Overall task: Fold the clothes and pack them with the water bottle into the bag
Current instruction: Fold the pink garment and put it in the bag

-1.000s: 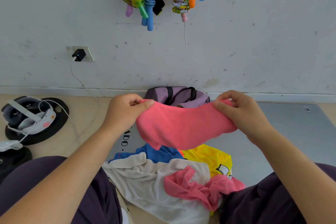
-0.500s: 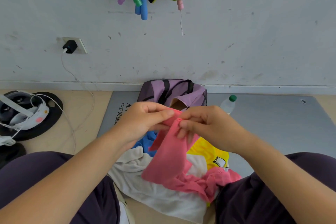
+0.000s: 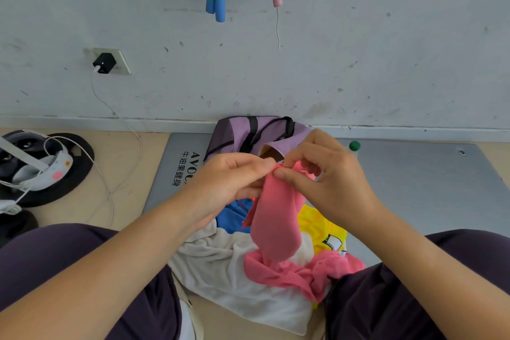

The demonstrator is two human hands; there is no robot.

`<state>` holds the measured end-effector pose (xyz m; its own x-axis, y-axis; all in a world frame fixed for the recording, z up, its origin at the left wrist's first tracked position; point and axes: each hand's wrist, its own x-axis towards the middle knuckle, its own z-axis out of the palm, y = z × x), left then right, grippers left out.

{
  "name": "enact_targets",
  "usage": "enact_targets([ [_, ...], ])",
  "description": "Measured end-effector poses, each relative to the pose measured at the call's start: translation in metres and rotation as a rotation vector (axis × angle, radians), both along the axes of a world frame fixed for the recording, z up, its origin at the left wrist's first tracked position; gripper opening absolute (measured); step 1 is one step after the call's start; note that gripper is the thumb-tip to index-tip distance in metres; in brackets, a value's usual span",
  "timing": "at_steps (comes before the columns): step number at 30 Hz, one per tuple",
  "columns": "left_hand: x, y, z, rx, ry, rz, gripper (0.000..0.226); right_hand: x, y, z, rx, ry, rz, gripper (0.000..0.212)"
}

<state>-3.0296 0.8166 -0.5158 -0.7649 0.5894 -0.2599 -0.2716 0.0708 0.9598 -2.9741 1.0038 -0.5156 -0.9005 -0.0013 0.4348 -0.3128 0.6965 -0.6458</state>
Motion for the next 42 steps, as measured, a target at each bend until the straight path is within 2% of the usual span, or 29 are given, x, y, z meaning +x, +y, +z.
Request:
enact_targets([
  [4,0.002,-0.003,0.001,-0.085,0.158,-0.011,0.031,-0.003,0.005,0.000,-0.008,-0.074,0.064,0.020],
  [7,-0.004,-0.008,0.005,-0.030,0.167,-0.009,0.017,-0.009,0.020,0.002,0.012,-0.389,0.137,0.025],
  [9,-0.012,-0.015,0.008,0.029,0.148,0.024,0.014,-0.013,0.034,-0.001,0.166,-0.569,0.138,0.030],
  [10,-0.017,-0.019,0.009,0.033,0.158,0.048,0.015,-0.014,0.040,-0.002,0.218,-0.594,0.122,0.029],
  [13,-0.029,-0.027,0.008,-0.111,0.327,0.128,0.005,-0.015,0.051,0.004,0.150,-0.479,0.067,0.012],
  [16,-0.035,-0.030,0.000,-0.430,0.637,0.162,0.016,-0.012,0.051,0.011,0.057,-0.401,0.007,0.003],
  [20,-0.034,-0.028,-0.006,-0.509,0.729,0.146,0.019,-0.008,0.040,0.013,-0.050,-0.252,-0.037,0.013],
  [23,-0.035,-0.028,-0.007,-0.455,0.703,0.183,0.020,-0.008,0.035,0.013,-0.058,-0.181,-0.050,0.016],
  [26,-0.036,-0.026,-0.008,-0.419,0.673,0.237,0.013,-0.010,0.035,0.009,0.079,-0.263,-0.034,0.028],
  [28,-0.035,-0.024,-0.008,-0.422,0.665,0.232,0.008,-0.010,0.036,0.009,0.225,-0.273,0.009,0.020],
  [30,-0.035,-0.023,-0.008,-0.426,0.644,0.210,0.007,-0.009,0.036,0.011,0.224,-0.235,0.035,0.008],
  [32,-0.035,-0.023,-0.007,-0.412,0.585,0.170,0.007,-0.008,0.036,0.014,0.024,-0.283,0.028,0.004],
  [34,-0.032,-0.020,-0.007,-0.336,0.473,0.134,0.007,-0.008,0.036,0.014,-0.192,-0.369,0.034,0.009],
  [38,-0.022,-0.012,0.002,-0.014,0.211,0.226,0.010,-0.008,0.034,0.014,-0.392,-0.365,0.008,0.020],
  [39,-0.021,-0.013,0.005,0.081,0.104,0.205,0.021,-0.008,0.033,0.015,-0.460,-0.345,-0.001,0.020],
  [40,-0.019,-0.015,0.007,0.153,0.006,0.127,0.036,-0.008,0.033,0.016,-0.527,-0.325,-0.012,0.021],
  [42,-0.012,-0.018,0.008,0.120,-0.064,-0.099,0.047,-0.008,0.033,0.018,-0.634,-0.288,-0.031,0.022],
])
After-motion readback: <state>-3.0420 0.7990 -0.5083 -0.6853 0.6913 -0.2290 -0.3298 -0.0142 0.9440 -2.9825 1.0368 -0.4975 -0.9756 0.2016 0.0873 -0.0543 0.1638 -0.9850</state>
